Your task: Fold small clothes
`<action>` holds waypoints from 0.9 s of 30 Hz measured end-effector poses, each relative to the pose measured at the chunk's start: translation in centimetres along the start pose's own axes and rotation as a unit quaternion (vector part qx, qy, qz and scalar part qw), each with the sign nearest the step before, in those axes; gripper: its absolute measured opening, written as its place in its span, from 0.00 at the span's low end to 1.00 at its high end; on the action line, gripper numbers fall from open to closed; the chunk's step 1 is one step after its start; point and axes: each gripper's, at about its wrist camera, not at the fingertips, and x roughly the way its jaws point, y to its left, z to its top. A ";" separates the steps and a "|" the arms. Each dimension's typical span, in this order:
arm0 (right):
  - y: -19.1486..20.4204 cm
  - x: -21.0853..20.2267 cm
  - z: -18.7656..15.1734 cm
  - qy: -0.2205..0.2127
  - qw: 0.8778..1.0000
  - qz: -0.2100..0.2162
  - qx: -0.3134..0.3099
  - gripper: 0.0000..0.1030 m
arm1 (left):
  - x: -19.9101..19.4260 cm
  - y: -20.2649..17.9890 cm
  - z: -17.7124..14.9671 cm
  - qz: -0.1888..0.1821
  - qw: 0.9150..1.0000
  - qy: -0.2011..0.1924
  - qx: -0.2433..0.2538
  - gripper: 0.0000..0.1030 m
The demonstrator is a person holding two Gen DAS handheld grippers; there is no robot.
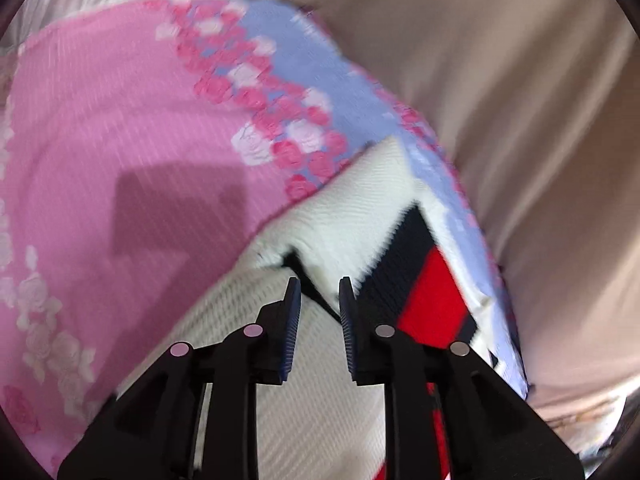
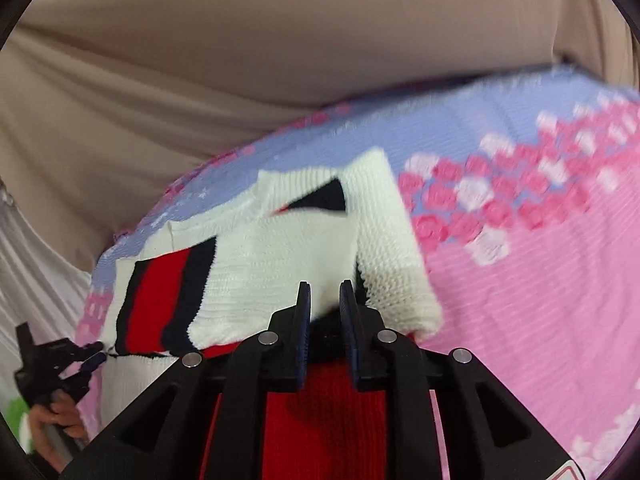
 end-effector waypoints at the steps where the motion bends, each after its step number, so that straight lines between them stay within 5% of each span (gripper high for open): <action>1: 0.1 -0.9 -0.1 -0.011 1.000 0.011 -0.009 0.17 | -0.5 -0.6 -0.2 0.002 1.000 -0.009 0.018 0.19; 7: 7.0 -0.1 -2.1 0.040 0.989 0.100 -0.098 0.08 | 3.4 -2.7 1.4 0.065 0.993 -0.023 0.092 0.19; 10: 9.7 0.4 -4.8 0.064 0.983 0.116 -0.126 0.08 | 6.4 -1.4 2.8 0.102 0.987 -0.026 0.121 0.06; 13: 11.2 0.6 -7.5 0.082 0.979 0.113 -0.150 0.08 | 6.8 -1.1 3.9 0.133 0.979 -0.044 0.148 0.06; 15: 10.9 0.4 -9.0 0.088 0.978 0.095 -0.161 0.08 | 7.6 0.1 4.9 0.160 0.979 -0.027 0.122 0.11; 19: 7.3 -1.7 -10.2 0.088 0.985 0.066 -0.132 0.08 | 4.4 1.4 5.3 0.083 0.993 -0.010 0.078 0.18; 22: 4.4 -4.2 -10.8 0.078 0.990 0.026 -0.116 0.14 | -0.5 1.4 2.6 0.060 0.988 -0.027 0.136 0.41; 27: -2.3 -9.8 -14.0 0.116 0.991 -0.011 -0.069 0.36 | -5.8 4.8 -5.5 0.063 0.980 0.030 0.188 0.53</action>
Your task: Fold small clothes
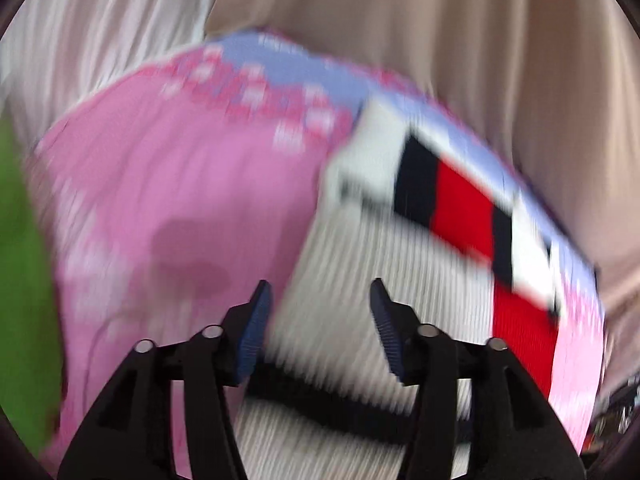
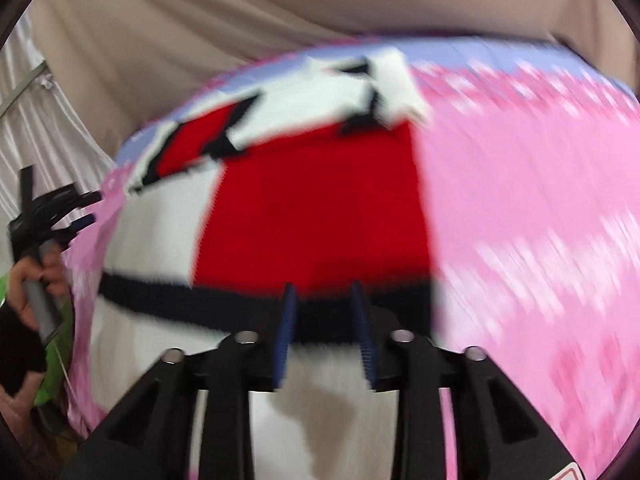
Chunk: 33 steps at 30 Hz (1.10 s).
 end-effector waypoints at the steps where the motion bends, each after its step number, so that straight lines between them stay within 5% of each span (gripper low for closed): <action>1: -0.7 -0.8 -1.3 0.009 1.000 -0.007 0.000 0.38 | -0.7 0.6 -2.0 0.007 1.000 0.011 -0.001 0.60; 3: -2.0 -2.2 -4.2 0.030 0.999 -0.016 0.001 0.48 | -2.3 1.9 -6.2 0.016 0.999 0.028 -0.011 0.67; 7: -3.6 -3.6 -9.3 0.074 0.997 -0.018 0.022 0.51 | -4.1 4.5 -11.9 0.045 0.996 0.060 -0.039 0.71; 9: -3.8 -3.6 -11.2 0.091 0.995 -0.008 0.036 0.52 | -4.9 5.5 -13.2 0.033 0.996 0.050 -0.071 0.72; 11: -3.7 -3.8 -12.4 0.085 0.996 0.009 0.040 0.54 | -5.0 5.8 -13.7 0.008 0.994 0.043 -0.097 0.87; 15: -2.7 -2.9 -12.1 0.061 0.997 0.038 0.040 0.55 | -4.3 4.9 -13.1 -0.011 0.992 0.030 -0.119 0.90; 16: -2.6 -2.6 -11.7 0.053 0.996 0.048 0.049 0.55 | -4.1 4.6 -12.9 -0.011 0.993 0.032 -0.114 0.87; 18: -2.5 -2.0 -11.0 0.042 0.995 0.061 0.065 0.46 | -3.8 3.9 -12.2 -0.022 0.994 0.042 -0.096 0.50; 19: -2.5 -1.7 -10.8 0.037 0.995 0.062 0.071 0.40 | -3.5 3.8 -11.8 -0.039 0.993 0.064 -0.092 0.24; 20: -2.7 -1.5 -10.6 0.033 0.994 0.067 0.085 0.12 | -3.4 3.8 -11.7 -0.048 0.991 0.083 -0.098 0.14; 28: -3.5 -7.9 -9.9 -0.031 0.994 0.065 0.083 0.06 | -10.9 2.2 -13.1 -0.080 0.991 0.078 -0.069 0.11; 33: -6.0 -12.9 -11.5 -0.028 0.998 0.038 0.049 0.05 | -13.7 1.0 -19.1 -0.073 0.985 0.158 -0.002 0.11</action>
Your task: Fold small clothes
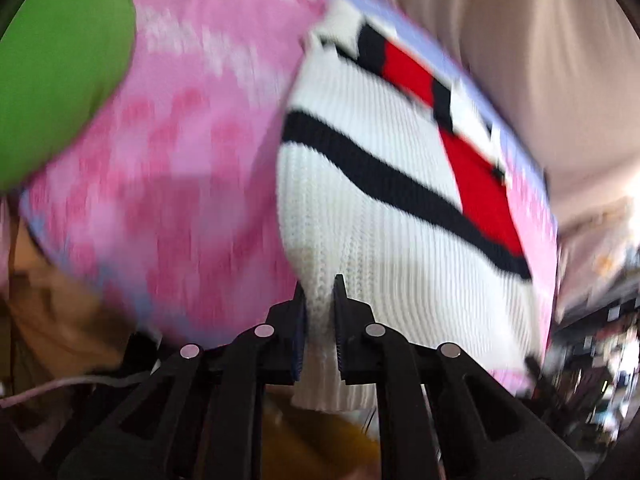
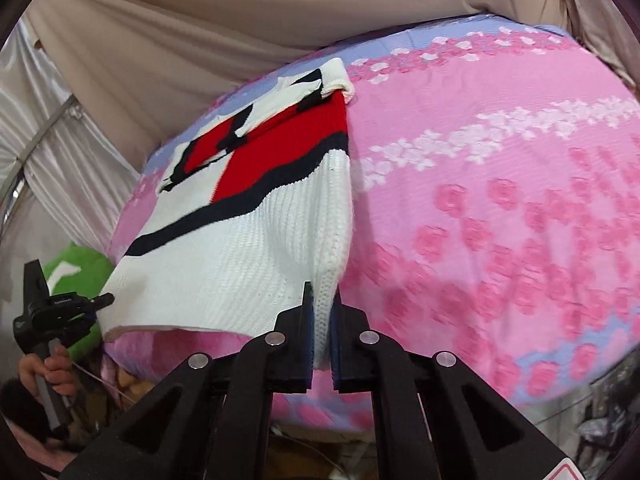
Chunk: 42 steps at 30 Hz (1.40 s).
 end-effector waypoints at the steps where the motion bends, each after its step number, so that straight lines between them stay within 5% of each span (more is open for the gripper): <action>1: -0.5 -0.8 -0.6 0.012 1.000 -0.006 -0.007 0.05 | 0.0 -0.1 -1.4 0.006 1.000 0.018 0.010 0.11; 5: -2.5 -3.8 -5.5 0.121 0.991 0.009 -0.049 0.05 | -2.2 0.3 -6.3 0.008 0.997 0.074 0.024 0.11; 8: -2.5 -6.7 -8.2 0.167 0.983 0.031 -0.066 0.05 | -5.2 0.0 -6.1 0.001 0.998 0.055 0.012 0.11; 10: -1.9 -8.0 -7.3 0.143 0.987 0.042 -0.062 0.05 | -6.4 -1.7 -3.9 0.003 1.000 0.010 0.027 0.11; 12: -1.0 -8.8 -3.9 0.076 0.994 0.057 -0.047 0.06 | -6.5 -3.9 0.1 -0.006 0.997 -0.051 0.052 0.11; 16: -0.7 -6.0 2.7 -0.029 0.997 0.066 -0.011 0.06 | -2.9 -5.4 6.3 0.000 0.994 -0.104 0.046 0.11; 23: -2.4 5.2 7.0 -0.023 0.997 0.027 0.065 0.06 | 4.9 -4.8 9.7 0.055 0.994 -0.096 0.006 0.11; 28: -2.6 4.7 6.3 -0.043 0.992 0.043 0.109 0.06 | 2.6 -4.3 9.0 0.029 0.992 -0.122 -0.028 0.11; 34: -2.0 2.5 10.9 -0.087 0.988 0.065 0.111 0.06 | 1.9 -7.3 15.6 0.014 0.988 -0.152 -0.014 0.12; 37: -1.3 3.8 15.1 -0.099 0.988 0.059 0.099 0.06 | 3.2 -8.9 19.5 0.034 0.984 -0.174 -0.018 0.21; 38: -0.9 4.7 16.6 -0.099 0.989 0.059 0.091 0.08 | 3.8 -9.3 20.7 0.048 0.981 -0.186 -0.017 0.41; 40: -0.3 6.9 19.5 -0.094 0.991 0.047 0.077 0.15 | 5.1 -9.5 22.5 0.108 0.972 -0.208 -0.020 0.61; 42: -0.1 8.2 20.9 -0.108 0.992 -0.001 0.068 0.38 | 5.6 -8.8 23.0 0.115 0.975 -0.189 -0.022 0.61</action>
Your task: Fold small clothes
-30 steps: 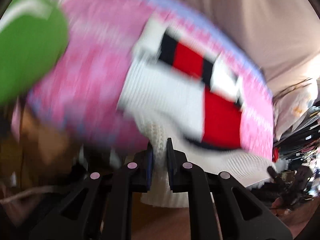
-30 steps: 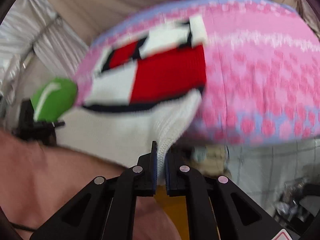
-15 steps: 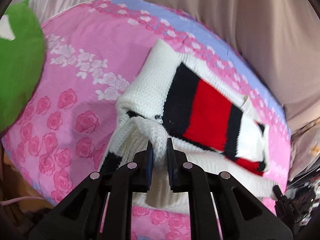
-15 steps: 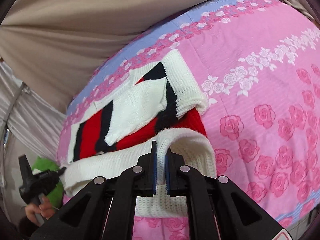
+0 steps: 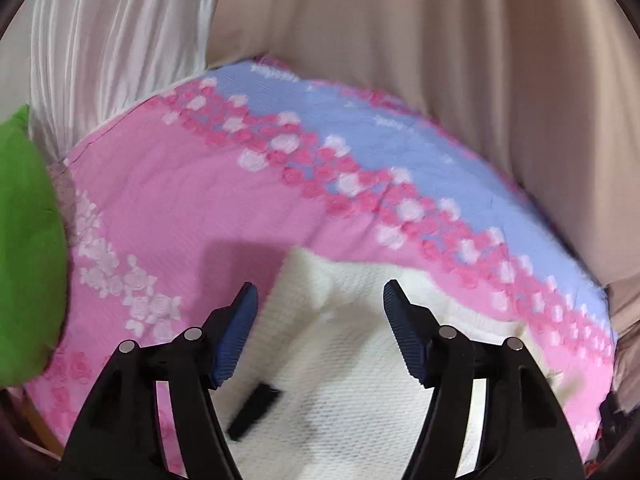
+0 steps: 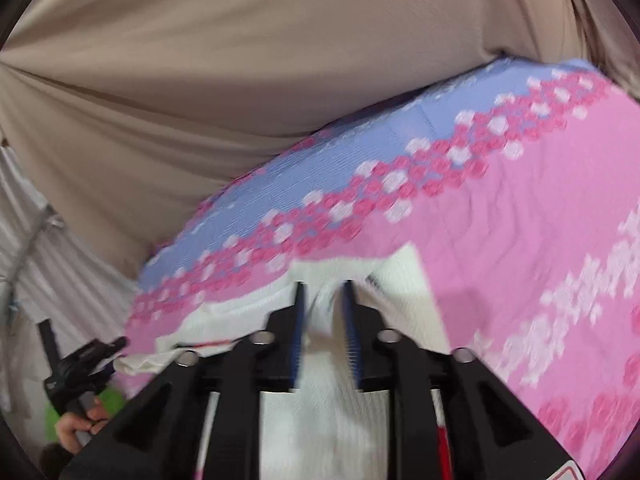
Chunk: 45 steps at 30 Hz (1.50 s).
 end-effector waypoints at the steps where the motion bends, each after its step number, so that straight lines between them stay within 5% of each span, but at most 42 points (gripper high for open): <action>1: 0.0 0.1 0.3 -0.009 1.000 -0.021 0.000 0.40 | -0.4 0.5 -0.2 -0.020 1.000 0.004 -0.004 0.61; 4: -0.5 -1.8 -0.4 -0.024 1.000 -0.006 0.012 0.47 | -1.8 1.7 -1.8 -0.074 0.997 0.010 0.007 0.62; 12: -1.9 1.4 -4.5 0.036 0.997 -0.060 -0.021 0.51 | 4.4 -2.0 -3.2 -0.049 0.993 0.072 0.084 0.58; 14: -1.7 3.1 -3.5 0.042 0.997 -0.067 -0.027 0.51 | 6.6 -2.5 -3.3 -0.033 0.990 0.100 0.090 0.22; 16: -1.4 4.8 -2.8 0.056 0.995 -0.078 -0.036 0.53 | 7.1 -2.6 -3.1 -0.033 0.990 0.103 0.088 0.02; 17: -1.2 5.9 -2.5 0.067 0.993 -0.086 -0.045 0.53 | 6.9 -2.7 -3.0 -0.038 0.991 0.099 0.085 0.00; 19: -1.1 7.7 -2.4 0.090 0.989 -0.099 -0.061 0.52 | 6.0 -2.5 -2.6 -0.042 0.993 0.083 0.079 0.00; 20: -1.1 8.7 -2.6 0.111 0.986 -0.103 -0.065 0.38 | 5.3 -2.4 -2.3 -0.044 0.993 0.072 0.076 0.00; 21: -1.1 9.0 -2.8 0.128 0.986 -0.092 -0.063 0.06 | 4.3 -2.1 -1.8 -0.050 0.994 0.061 0.072 0.00; 23: -0.6 7.8 -2.7 0.115 0.989 -0.071 -0.063 0.07 | 2.6 -1.4 -0.6 -0.057 0.996 0.040 0.062 0.00; 25: 0.4 4.1 -1.7 0.057 0.996 -0.031 -0.063 0.07 | 1.8 -0.5 0.8 -0.052 0.997 0.026 0.055 0.00; 28: 0.4 0.9 0.1 0.002 0.999 0.007 -0.040 0.07 | 3.3 0.0 1.8 -0.041 0.996 0.050 0.055 0.00; 31: -1.0 4.4 0.6 0.045 0.998 -0.032 -0.040 0.07 | 4.7 -0.6 1.2 -0.078 0.992 0.087 0.051 0.02; 33: -2.1 6.3 -0.1 0.077 0.996 -0.047 -0.026 0.07 | 5.9 -1.9 0.5 -0.077 0.989 0.101 0.075 0.22; 34: -2.4 6.7 -0.7 0.084 0.995 -0.043 -0.014 0.08 | 6.5 -2.5 0.2 -0.063 0.989 0.103 0.089 0.41; 35: -2.5 6.8 -1.2 0.084 0.996 -0.041 -0.011 0.08 | 7.4 -3.1 -0.2 -0.053 0.988 0.105 0.104 0.44; 37: -2.1 7.1 -1.9 0.088 0.995 -0.046 -0.020 0.09 | 8.7 -3.8 -0.6 -0.044 0.985 0.115 0.123 0.40; 38: -1.8 7.2 -2.1 0.091 0.994 -0.048 -0.024 0.09 | 9.4 -4.0 -0.8 -0.052 0.982 0.123 0.130 0.16; 39: -1.6 7.4 -2.3 0.094 0.994 -0.049 -0.028 0.10 | 9.6 -4.1 -0.8 -0.053 0.981 0.129 0.133 0.07; 45: 0.3 3.8 -0.7 0.040 0.999 -0.014 -0.032 0.09 | 3.9 -2.4 2.3 -0.090 0.991 0.053 0.077 0.06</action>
